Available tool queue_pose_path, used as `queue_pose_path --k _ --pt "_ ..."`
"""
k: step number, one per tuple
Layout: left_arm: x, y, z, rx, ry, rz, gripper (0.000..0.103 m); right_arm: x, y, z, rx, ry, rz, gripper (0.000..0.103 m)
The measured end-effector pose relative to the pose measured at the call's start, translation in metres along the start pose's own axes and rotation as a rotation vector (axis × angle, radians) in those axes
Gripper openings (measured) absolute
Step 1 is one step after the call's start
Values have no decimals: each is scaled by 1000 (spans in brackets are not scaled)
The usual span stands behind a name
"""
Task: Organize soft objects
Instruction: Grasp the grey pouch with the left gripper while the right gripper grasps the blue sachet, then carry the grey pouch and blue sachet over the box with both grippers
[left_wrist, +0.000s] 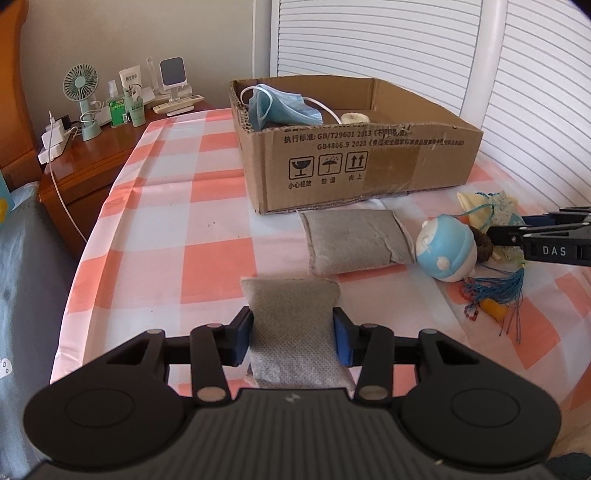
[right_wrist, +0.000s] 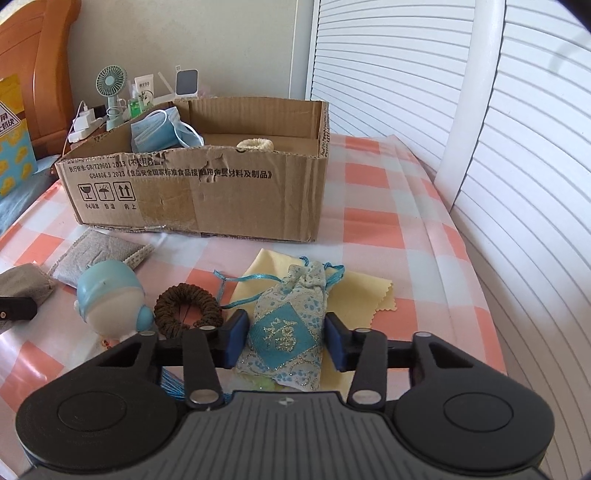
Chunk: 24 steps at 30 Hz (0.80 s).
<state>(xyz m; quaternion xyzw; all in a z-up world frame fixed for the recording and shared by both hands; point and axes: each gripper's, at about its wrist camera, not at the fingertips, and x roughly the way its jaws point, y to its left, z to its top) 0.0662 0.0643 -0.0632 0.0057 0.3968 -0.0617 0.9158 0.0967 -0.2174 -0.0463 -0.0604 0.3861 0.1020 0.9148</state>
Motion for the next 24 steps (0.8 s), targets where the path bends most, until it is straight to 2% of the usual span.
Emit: queue_pose_path --k 4,15,24 --pt "-3 1 1 2 -2 -4 38 -6 0 2 -3 -4 12 37" --pt "-31 6 17 39 -1 -58 36 -40 -5 15 -50 -41 66 37" --pt "-54 -3 47 91 -48 -108 36 -72 -10 37 -104 -109 104 37"
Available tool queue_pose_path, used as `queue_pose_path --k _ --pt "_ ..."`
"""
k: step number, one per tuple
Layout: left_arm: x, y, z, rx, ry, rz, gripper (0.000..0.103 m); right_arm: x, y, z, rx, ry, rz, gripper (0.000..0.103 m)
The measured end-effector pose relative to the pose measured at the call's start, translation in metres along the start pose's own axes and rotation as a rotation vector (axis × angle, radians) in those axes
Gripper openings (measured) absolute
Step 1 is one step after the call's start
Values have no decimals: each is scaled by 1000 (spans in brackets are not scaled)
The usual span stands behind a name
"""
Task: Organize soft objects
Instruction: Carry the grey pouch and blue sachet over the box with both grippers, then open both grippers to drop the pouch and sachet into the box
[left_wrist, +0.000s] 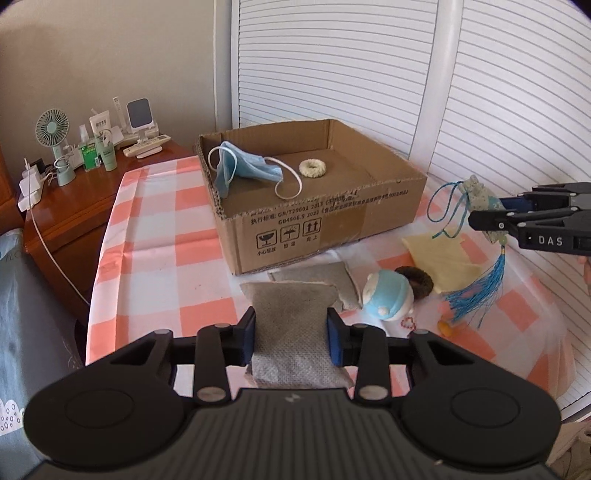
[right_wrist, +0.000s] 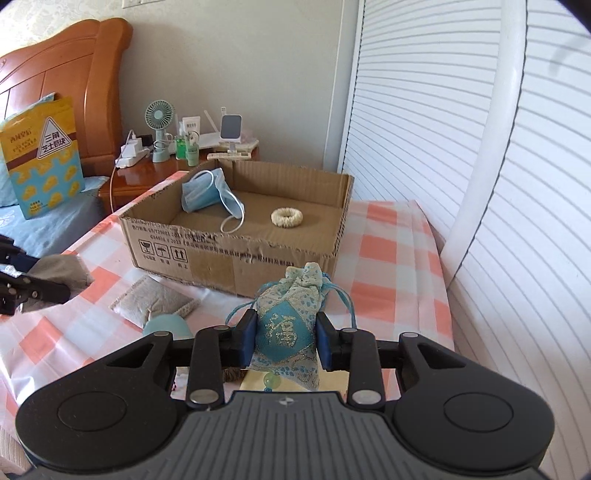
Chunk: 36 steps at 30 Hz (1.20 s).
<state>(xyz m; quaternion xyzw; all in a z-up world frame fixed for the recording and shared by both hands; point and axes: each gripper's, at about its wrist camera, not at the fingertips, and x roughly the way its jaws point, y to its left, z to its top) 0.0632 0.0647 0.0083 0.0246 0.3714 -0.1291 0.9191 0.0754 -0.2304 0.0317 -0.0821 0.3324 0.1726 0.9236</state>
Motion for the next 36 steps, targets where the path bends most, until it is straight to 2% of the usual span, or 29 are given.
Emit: queue_pose_path --k 8,12,18,20,22,23,25,26,31,36 --pt "-3 -8 55 73 -85 -34 36 -13 -3 22 -63 -39 19 37" --pt "15 -11 89 119 -114 -18 36 -17 -9 37 -72 -59 35 37" --pt "52 -9 126 111 -124 4 37 -22 -13 60 -104 -95 31 37" --pt "63 -6 130 101 -128 17 45 -22 -13 66 -115 -104 29 37" --pt "70 -5 129 98 -135 45 93 -21 -14 72 -121 -109 29 37" --pt "71 -4 126 98 -156 65 98 -20 -14 74 -121 -110 31 37" --pt "68 1 119 93 -192 112 99 -17 -15 78 -119 -113 34 37" --pt "67 4 116 76 -184 124 99 -16 -15 81 -115 -112 38 37" --pt "42 13 88 -9 -115 96 100 -8 -16 91 -105 -106 46 37" --pt "15 3 52 -26 -132 147 102 -1 -10 108 -106 -113 57 37"
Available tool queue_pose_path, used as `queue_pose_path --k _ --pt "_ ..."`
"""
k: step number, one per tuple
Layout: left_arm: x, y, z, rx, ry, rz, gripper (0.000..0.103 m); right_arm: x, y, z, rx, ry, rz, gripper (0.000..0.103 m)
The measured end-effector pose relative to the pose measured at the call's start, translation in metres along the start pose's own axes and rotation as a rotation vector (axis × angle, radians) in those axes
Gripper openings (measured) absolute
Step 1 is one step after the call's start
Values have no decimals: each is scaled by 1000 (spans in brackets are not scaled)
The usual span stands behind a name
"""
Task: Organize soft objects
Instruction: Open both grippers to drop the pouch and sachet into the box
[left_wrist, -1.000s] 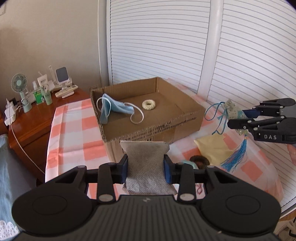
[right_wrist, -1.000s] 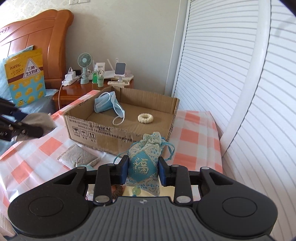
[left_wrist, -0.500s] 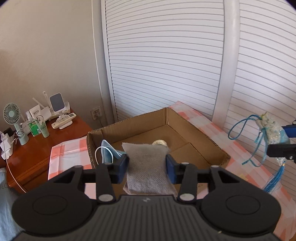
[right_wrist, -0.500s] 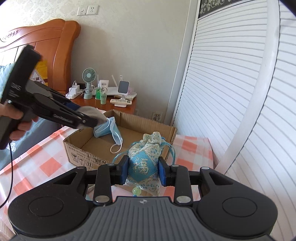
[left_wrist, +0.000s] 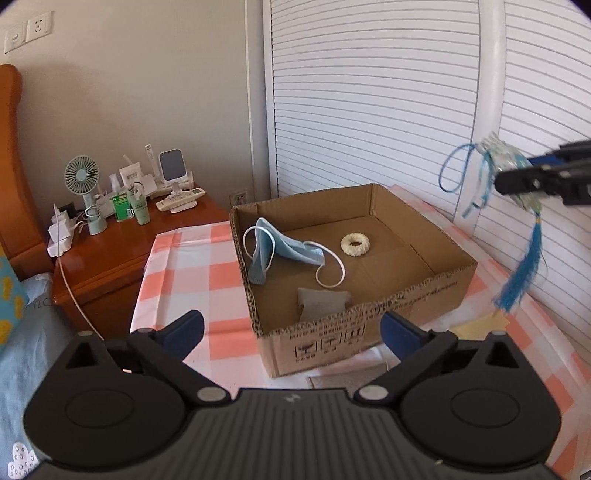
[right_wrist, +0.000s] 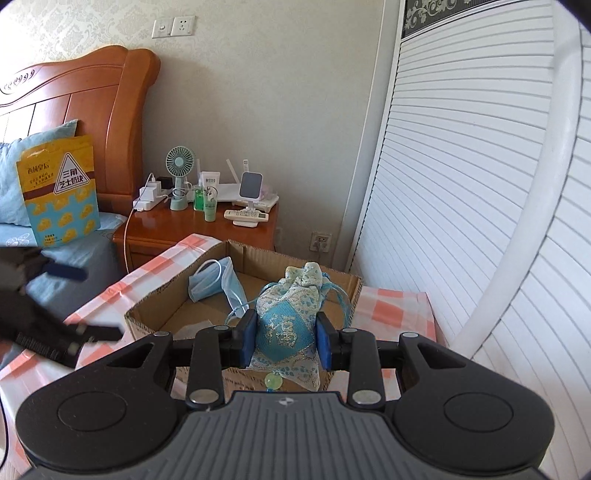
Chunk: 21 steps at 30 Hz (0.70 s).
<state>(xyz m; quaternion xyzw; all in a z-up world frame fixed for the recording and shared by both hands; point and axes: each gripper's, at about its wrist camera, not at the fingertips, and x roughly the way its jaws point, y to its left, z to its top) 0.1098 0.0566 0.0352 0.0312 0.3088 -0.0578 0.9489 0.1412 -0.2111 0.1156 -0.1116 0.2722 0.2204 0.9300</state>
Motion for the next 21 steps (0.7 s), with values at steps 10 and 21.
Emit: queue_pose_path --k 10,21 --pt "-24 -11 -37 -18 2 -25 102 44 12 42 -26 19 -8 37" --pt "-27 6 -47 -56 -6 -21 102 98 11 62 22 71 -62 96"
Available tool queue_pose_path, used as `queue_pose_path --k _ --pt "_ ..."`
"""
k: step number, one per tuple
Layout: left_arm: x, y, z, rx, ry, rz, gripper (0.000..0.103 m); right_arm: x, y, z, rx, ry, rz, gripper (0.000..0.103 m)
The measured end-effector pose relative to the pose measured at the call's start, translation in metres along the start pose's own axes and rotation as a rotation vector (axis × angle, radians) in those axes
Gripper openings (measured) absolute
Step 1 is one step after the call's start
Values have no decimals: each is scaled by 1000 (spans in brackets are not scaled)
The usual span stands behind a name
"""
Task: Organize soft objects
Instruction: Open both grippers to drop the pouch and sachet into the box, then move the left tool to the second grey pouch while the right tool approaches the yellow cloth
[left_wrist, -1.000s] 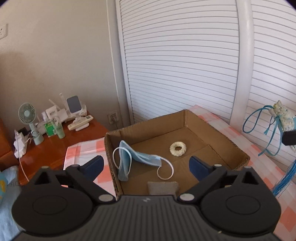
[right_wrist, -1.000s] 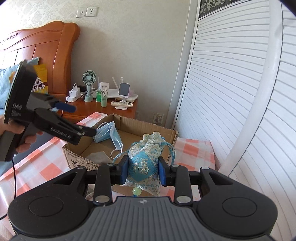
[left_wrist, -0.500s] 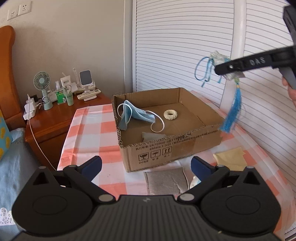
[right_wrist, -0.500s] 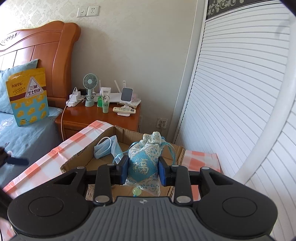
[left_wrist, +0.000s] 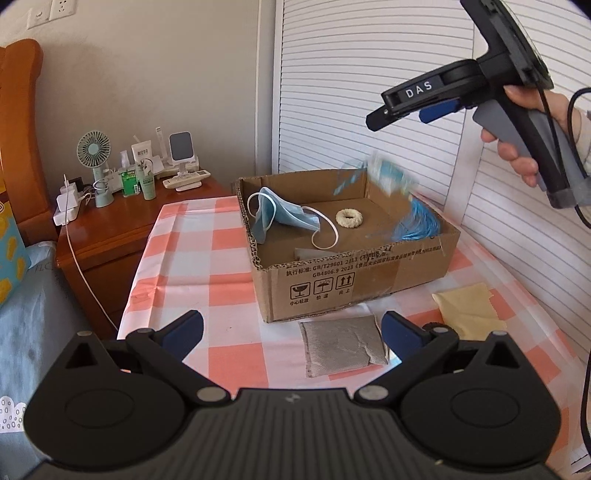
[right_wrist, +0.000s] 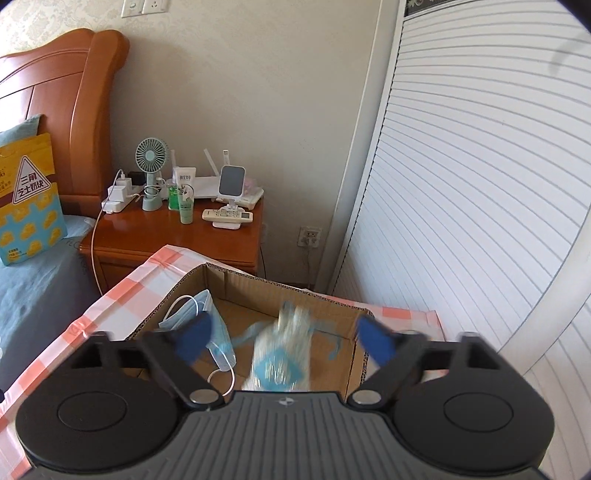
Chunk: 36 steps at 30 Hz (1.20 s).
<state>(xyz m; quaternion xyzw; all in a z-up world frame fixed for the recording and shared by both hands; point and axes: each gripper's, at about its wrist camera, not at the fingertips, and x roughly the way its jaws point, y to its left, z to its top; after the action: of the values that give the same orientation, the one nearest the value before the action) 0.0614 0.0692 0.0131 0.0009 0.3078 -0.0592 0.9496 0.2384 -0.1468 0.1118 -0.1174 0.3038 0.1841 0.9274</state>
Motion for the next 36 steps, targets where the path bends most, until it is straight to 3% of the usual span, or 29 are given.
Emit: queue_pose_path --k 12,23,30,36 --pt "4 3 -5 -9 23 -10 102 4 11 -33 -3 84 -23 103" --pt "6 -2 -8 7 41 -10 102 -11 -1 -53 86 83 -27 103" --pt "21 -6 -3 25 62 -20 102 -17 -12 -89 130 99 -64 103" --pt "41 -6 -1 38 100 -33 102 -6 -12 -134 152 180 -109 103"
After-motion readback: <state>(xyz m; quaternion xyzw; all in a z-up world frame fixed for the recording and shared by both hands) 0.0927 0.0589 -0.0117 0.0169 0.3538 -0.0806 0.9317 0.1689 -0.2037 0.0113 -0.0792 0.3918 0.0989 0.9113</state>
